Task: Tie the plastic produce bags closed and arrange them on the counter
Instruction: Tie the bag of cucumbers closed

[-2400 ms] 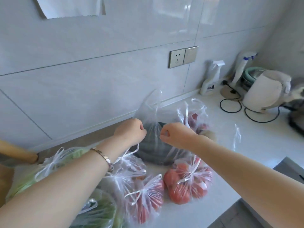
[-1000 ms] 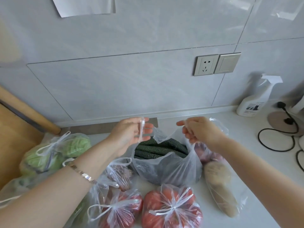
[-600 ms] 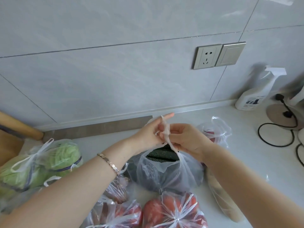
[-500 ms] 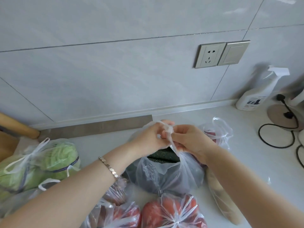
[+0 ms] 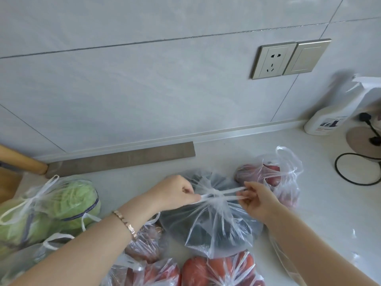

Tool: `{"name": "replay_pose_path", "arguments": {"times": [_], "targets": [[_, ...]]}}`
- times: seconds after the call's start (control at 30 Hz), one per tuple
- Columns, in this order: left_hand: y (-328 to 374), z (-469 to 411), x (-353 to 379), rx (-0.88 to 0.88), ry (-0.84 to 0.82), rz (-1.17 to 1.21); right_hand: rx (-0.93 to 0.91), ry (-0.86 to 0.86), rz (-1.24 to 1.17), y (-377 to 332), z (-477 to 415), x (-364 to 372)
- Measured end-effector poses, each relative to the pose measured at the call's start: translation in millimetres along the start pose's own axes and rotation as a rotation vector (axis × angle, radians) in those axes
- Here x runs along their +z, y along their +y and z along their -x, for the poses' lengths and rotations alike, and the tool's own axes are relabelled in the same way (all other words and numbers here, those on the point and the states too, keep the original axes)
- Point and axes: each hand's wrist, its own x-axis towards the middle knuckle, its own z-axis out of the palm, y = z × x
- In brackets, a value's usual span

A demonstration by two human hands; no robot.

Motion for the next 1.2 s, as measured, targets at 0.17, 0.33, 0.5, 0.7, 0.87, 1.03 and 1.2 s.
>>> {"name": "replay_pose_path", "arguments": {"times": [0.17,0.33,0.5,0.7,0.87,1.03,1.2], "targets": [[27.7,-0.9,-19.9,0.147,0.099,0.491,-0.047,-0.174,0.329,-15.0,7.8,15.4],[30.4,1.8,-26.4,0.100,0.035,0.166,-0.183,-0.218,0.926,-36.2,21.3,25.7],[22.6,-1.7,-5.4,0.238,0.149,-0.408,-0.554,0.001,1.188,-31.5,5.5,34.7],[-57.3,-10.7,29.6,0.178,0.262,-0.342,-0.534,0.220,1.166,-2.4,-35.1,16.5],[-93.4,-19.5,58.3,0.223,0.162,-0.319,-0.590,0.281,1.135,28.7,-50.3,-13.7],[-79.7,-27.2,51.2,0.271,0.339,-0.327,-0.730,0.291,1.103,25.2,-38.0,-18.5],[-57.1,-32.6,56.6,0.214,0.334,-0.695,-1.037,0.277,1.708,52.2,-16.5,11.1]]}}
